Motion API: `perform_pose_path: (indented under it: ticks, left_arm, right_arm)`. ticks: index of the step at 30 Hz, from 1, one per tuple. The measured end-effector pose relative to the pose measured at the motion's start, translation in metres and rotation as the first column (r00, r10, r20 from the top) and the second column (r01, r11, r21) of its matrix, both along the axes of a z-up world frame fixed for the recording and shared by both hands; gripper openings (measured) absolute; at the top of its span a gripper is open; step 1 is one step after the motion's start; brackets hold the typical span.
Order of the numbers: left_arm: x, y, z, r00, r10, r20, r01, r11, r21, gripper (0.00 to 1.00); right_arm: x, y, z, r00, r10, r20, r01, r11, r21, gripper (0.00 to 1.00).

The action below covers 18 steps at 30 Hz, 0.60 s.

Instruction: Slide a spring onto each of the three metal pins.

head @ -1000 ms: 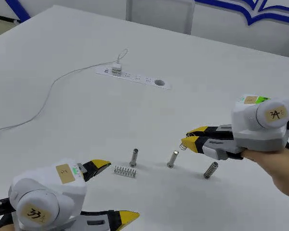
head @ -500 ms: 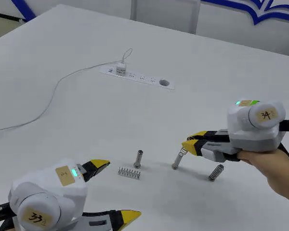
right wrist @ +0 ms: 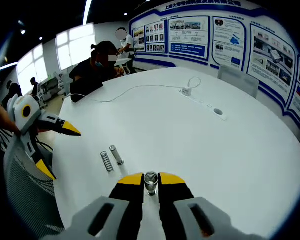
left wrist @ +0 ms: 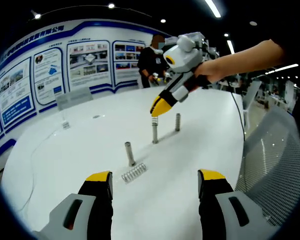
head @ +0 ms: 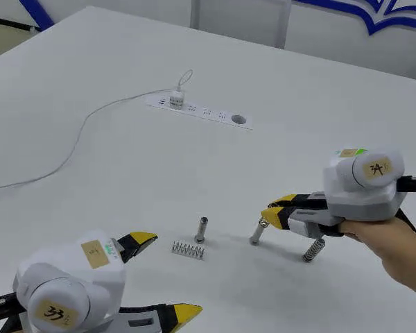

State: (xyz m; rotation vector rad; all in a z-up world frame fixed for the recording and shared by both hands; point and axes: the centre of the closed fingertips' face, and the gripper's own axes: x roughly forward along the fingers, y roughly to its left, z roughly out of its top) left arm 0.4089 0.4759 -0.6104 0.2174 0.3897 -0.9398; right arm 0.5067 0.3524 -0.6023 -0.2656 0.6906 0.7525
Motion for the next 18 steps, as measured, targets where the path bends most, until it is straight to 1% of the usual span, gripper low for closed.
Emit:
perform_pose_path:
  ticks: [4, 6, 8, 18]
  left_arm:
    - [0.000, 0.001, -0.001, 1.000, 0.001, 0.000, -0.001, 1.000, 0.012, 0.71]
    - [0.001, 0.002, -0.001, 1.000, 0.006, -0.001, -0.006, 1.000, 0.004, 0.70]
    - [0.001, 0.002, -0.002, 1.000, 0.008, -0.003, -0.008, 1.000, 0.008, 0.70]
    - [0.000, 0.003, -0.004, 1.000, 0.005, -0.012, -0.005, 1.000, 0.015, 0.70]
  right_arm:
    - [0.000, 0.001, -0.006, 1.000, 0.009, -0.005, -0.009, 1.000, -0.020, 0.11]
    - [0.000, 0.002, -0.011, 1.000, 0.012, -0.011, -0.012, 1.000, -0.029, 0.11]
    - [0.000, 0.002, -0.014, 1.000, 0.014, -0.015, -0.014, 0.999, -0.039, 0.11]
    - [-0.002, 0.003, -0.029, 0.998, 0.023, -0.052, -0.027, 0.998, -0.060, 0.11]
